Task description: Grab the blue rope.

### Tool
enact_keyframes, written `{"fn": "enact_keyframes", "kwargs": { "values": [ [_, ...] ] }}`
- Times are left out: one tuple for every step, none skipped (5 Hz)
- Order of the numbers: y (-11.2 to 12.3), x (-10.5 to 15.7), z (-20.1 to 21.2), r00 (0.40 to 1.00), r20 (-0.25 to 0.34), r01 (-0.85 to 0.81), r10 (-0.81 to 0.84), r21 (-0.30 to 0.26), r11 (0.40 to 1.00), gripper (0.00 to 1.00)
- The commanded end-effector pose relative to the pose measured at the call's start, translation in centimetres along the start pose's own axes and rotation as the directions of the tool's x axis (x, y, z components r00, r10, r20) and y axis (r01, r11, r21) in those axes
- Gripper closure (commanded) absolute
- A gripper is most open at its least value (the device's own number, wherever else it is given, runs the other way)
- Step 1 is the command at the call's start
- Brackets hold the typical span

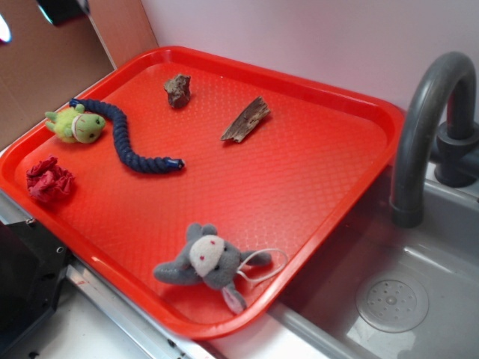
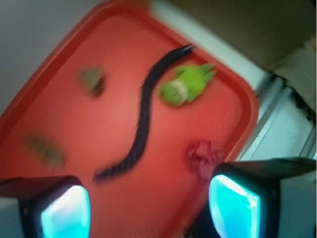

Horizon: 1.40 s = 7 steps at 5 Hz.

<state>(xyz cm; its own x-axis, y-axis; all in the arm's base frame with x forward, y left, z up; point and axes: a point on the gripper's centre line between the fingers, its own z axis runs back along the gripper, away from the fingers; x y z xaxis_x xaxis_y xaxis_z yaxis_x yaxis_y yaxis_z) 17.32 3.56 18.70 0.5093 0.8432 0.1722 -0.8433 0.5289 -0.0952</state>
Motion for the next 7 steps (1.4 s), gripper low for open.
{"fn": "enact_keyframes", "kwargs": {
  "values": [
    [-1.3, 1.6, -5.9, 0.976, 0.146, -0.171, 0.16, 0.064, 0.983, 0.0],
    [-1.4, 1.7, -7.9, 0.973, 0.167, -0.178, 0.158, 0.112, 0.978, 0.0],
    [-0.9, 1.8, -10.1, 0.975, 0.17, -0.167, 0.143, 0.137, 0.976, 0.0],
    [-0.5, 1.6, -11.5, 0.978, 0.168, -0.148, 0.124, 0.136, 0.98, 0.0],
    [-0.3, 1.4, -13.2, 0.995, 0.083, -0.063, 0.058, 0.062, 0.996, 0.0],
    [-0.4, 1.5, -14.5, 0.997, 0.059, -0.045, 0.043, 0.032, 0.998, 0.0],
    [-0.6, 1.5, -15.6, 0.999, 0.042, -0.03, 0.028, 0.05, 0.998, 0.0]
  ]
}}
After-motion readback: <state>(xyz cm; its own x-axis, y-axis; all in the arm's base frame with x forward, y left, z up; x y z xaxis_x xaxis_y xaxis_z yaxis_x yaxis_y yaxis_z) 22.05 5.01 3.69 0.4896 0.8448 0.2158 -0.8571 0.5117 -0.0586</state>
